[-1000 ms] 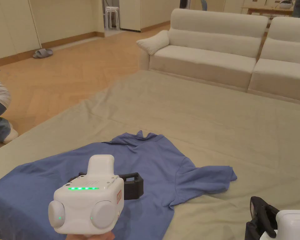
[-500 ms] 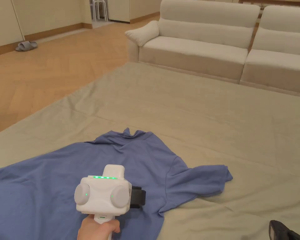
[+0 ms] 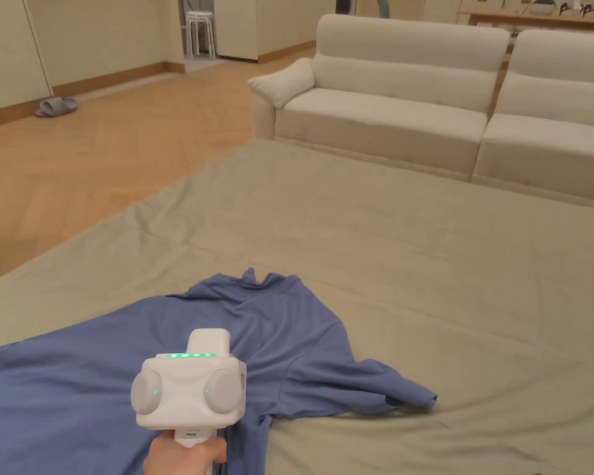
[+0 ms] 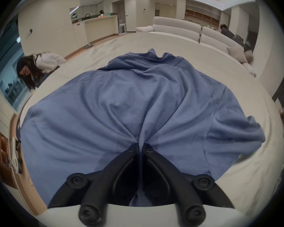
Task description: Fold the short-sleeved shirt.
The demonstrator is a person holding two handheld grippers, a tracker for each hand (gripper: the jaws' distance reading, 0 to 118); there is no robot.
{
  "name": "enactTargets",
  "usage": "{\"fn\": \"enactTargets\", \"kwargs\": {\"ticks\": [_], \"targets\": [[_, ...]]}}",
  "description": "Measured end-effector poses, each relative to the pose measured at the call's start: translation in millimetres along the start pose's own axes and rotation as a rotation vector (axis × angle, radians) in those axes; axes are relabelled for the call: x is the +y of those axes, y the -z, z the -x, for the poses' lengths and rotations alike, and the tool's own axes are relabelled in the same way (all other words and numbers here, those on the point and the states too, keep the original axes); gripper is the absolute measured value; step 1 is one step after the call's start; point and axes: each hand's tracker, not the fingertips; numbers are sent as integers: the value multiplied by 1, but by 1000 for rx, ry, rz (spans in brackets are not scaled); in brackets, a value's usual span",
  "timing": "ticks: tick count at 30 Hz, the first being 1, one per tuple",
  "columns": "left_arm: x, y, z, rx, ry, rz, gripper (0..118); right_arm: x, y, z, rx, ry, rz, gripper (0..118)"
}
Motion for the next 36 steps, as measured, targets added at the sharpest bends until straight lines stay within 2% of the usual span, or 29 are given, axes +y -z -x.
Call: {"fn": "enactTargets", "kwargs": {"ticks": [4,12,16,18,22,26,30,33,36], "targets": [[6,-12,13,-63,-87,-22,1,9,-11,-10,-20,-6,-20,0],[41,-85,1,-133,-114,-111,1,30,-44,-38,-80,52,-84,0],[50,-125,-25,-346,-166,-168,1,37,-65,-57,-119,77,-118,0],[57,-147,-61,-398,-93,-188,1,40,-75,-68,-153,93,-137,0],[64,-199,-155,-621,48,-235,1,45,-97,-99,-208,126,-172,0],[44,-240,-257,-791,196,-222,1,45,-123,-138,-312,130,-220,0],[-4,-246,-338,-964,262,-66,1,40,-150,-169,-403,162,-237,0],[-57,-238,-391,-1018,361,27,1,26,-162,-200,-472,197,-229,0],[-111,-216,-437,-1044,414,194,1,8,-167,-225,-513,248,-201,0]]}}
